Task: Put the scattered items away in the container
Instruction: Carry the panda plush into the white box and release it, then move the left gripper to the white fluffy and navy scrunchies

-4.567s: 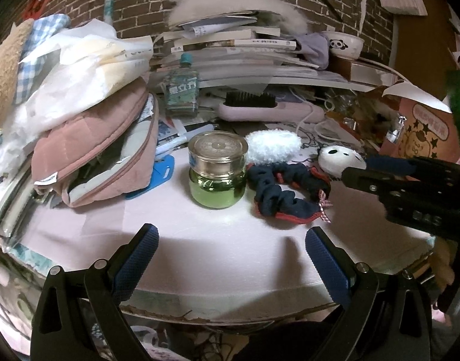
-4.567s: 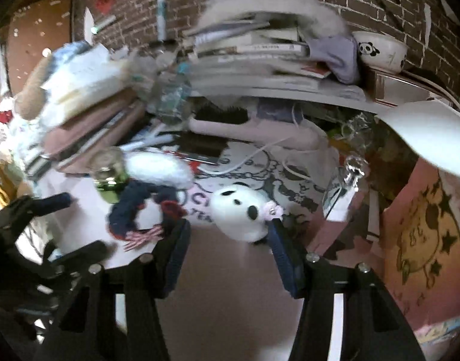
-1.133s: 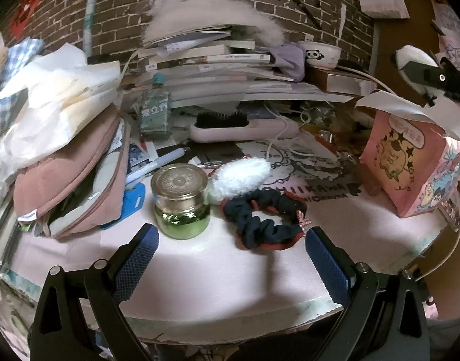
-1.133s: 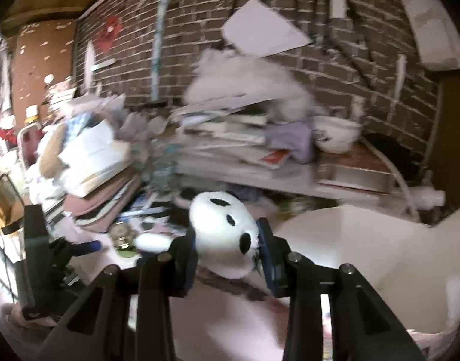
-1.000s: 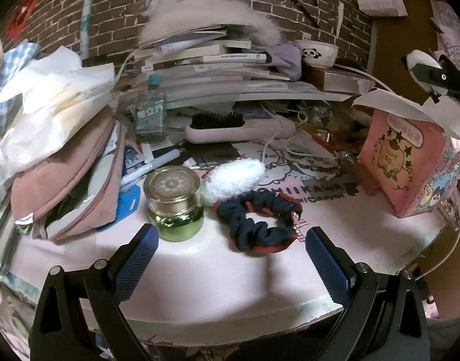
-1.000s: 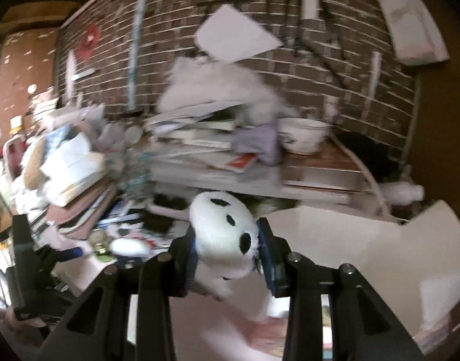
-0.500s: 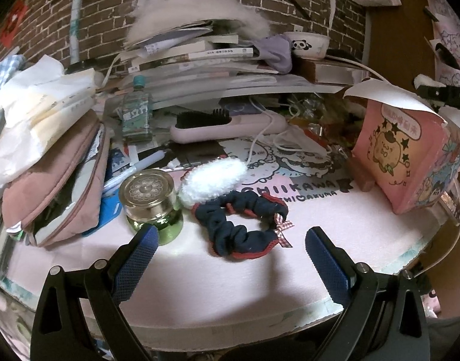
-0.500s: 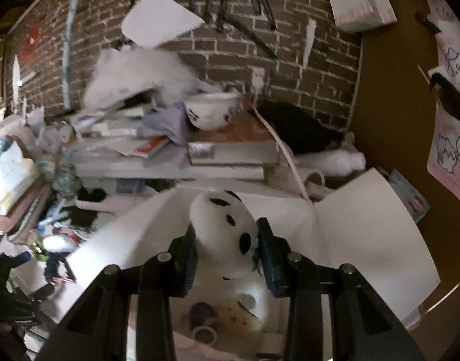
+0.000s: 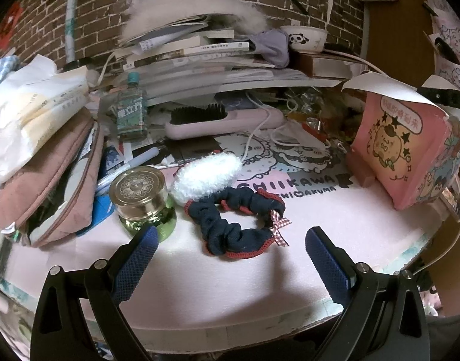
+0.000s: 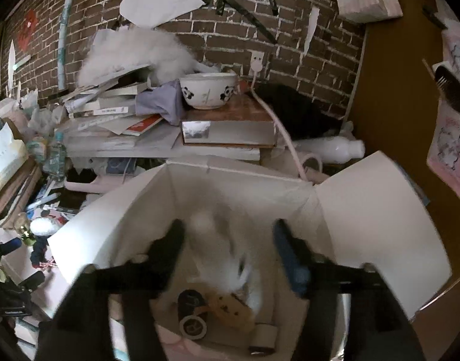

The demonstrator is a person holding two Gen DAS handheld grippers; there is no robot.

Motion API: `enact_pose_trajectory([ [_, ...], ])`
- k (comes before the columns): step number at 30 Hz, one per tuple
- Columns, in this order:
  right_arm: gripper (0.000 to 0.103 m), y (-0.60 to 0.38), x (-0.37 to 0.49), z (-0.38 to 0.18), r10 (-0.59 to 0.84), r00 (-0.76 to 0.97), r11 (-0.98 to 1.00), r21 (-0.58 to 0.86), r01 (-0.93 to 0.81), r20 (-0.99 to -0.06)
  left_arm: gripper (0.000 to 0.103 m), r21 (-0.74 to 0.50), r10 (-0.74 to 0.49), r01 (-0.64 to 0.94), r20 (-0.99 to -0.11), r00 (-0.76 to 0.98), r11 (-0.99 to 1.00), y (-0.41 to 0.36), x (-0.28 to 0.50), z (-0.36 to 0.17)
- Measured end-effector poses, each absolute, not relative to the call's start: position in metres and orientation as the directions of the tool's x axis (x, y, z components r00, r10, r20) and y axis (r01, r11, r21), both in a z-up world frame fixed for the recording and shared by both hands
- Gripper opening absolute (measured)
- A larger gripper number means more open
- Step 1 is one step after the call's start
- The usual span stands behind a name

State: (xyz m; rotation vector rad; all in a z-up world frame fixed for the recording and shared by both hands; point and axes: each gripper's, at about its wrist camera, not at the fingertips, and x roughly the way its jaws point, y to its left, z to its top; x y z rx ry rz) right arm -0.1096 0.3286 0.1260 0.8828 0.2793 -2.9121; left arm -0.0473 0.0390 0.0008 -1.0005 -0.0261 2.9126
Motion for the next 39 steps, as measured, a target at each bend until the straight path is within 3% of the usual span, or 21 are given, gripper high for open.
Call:
enact_pose_trajectory([
  [6, 0.079, 0.324, -0.1, 0.134, -0.032, -0.859, -0.975, -0.173, 0.139, -0.511, 0.098, -0.039, 0.069, -0.057, -0.612, -0.788, -0.998, 0.04, -0.047, 0.0],
  [16, 0.079, 0.288, -0.044, 0.149, -0.37, -0.855, -0.896, -0.103, 0.431, -0.365, 0.098, -0.073, 0.082, -0.047, -0.603, -0.794, -0.996, 0.031, -0.049, -0.002],
  [21, 0.079, 0.256, -0.021, 0.143, -0.401, -0.857, -0.859, -0.192, 0.475, -0.324, 0.098, -0.104, 0.117, -0.068, -0.6, -0.792, -0.992, 0.028, -0.05, -0.006],
  [36, 0.079, 0.284, -0.027, 0.133, -0.475, -0.807, -0.848, -0.063, 0.527, -0.35, 0.097, -0.265, 0.257, -0.123, -0.565, -0.784, -0.956, 0.021, -0.067, -0.014],
  [39, 0.079, 0.282, -0.019, 0.131, -0.487, -0.809, -0.836, -0.093, 0.541, -0.329, 0.091, -0.284, 0.259, -0.11, -0.565, -0.784, -0.952, 0.018, -0.076, -0.013],
])
